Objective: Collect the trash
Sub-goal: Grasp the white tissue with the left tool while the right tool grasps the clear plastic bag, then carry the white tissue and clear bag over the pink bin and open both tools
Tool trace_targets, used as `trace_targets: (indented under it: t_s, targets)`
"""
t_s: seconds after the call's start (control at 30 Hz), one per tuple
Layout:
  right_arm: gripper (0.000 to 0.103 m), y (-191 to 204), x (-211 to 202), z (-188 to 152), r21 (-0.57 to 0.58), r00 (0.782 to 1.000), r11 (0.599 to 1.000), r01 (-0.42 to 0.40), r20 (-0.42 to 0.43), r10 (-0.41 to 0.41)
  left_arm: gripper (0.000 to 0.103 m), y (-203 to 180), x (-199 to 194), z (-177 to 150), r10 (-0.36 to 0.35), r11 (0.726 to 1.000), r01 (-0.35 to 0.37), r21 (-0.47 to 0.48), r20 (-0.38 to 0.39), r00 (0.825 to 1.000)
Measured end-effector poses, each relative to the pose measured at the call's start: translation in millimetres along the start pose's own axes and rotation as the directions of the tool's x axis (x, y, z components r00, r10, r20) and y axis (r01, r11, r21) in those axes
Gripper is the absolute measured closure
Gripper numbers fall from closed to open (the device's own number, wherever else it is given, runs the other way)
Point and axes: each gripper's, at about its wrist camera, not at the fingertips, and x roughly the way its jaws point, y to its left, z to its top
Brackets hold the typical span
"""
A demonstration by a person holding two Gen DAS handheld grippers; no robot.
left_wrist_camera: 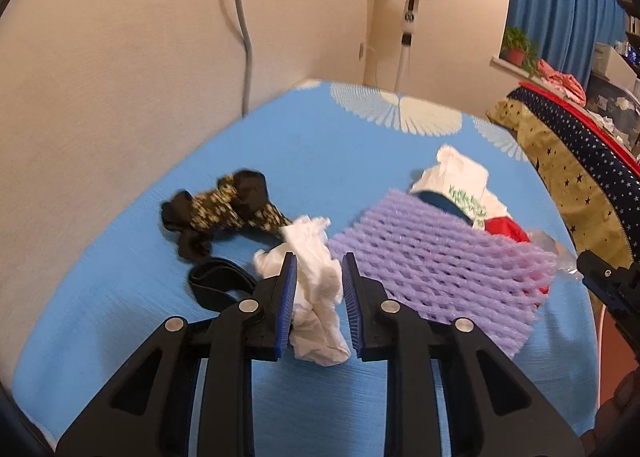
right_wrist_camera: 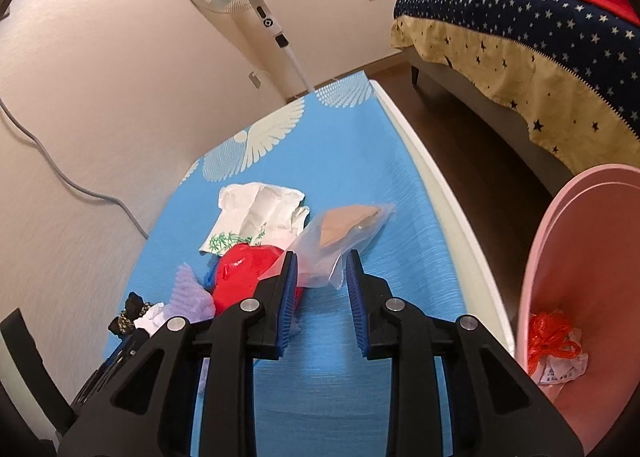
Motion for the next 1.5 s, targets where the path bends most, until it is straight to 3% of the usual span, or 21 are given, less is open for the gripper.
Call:
trace_targets:
  t_s: [0.27, 0.37, 0.53, 1.0, 1.17, 1.5]
  targets:
    - [0.082, -3, 12, -4, -0.006, 0.999, 1.0, 0.013, -0.032, -0.013, 0.074, 7, 14, -1, -0.011, 0.998, 0.007, -0.058, -0.065, 0.998]
    - [0.092, -1, 12, -4, -0.016, 0.999, 1.0, 0.018, -0.031, -0.018, 0.079, 8, 14, -2, -0.019, 0.999, 0.016, -0.047, -0.061, 0.998]
    - [0.099, 1, 8, -5, -0.041, 0.999, 0.999, 0.018, -0.03, -0.019, 0.084, 12, 12, -4, -0.033, 0.998, 0.029, -0.061, -0.051, 0.998]
    - [0.1, 17, -41, 0, -0.125, 0.999, 0.992, 0.014, 0.044, -0.009, 0.085, 7, -27, 7, -0.009, 0.999, 0.011, -0.031, 0.064, 0.998]
    - [0.1, 23, -64, -5, -0.161, 0.997, 0.986, 0.034, 0.068, -0.023, 0.085, 18, -40, 9, 0.003, 0.998, 0.002, -0.061, 0.085, 0.996]
    - [0.1, 29, -116, -13, -0.223, 0.99, 0.972, 0.071, 0.131, -0.042, 0.085, -1, -71, 1, -0.096, 0.995, 0.095, 0.008, 0.127, 0.987]
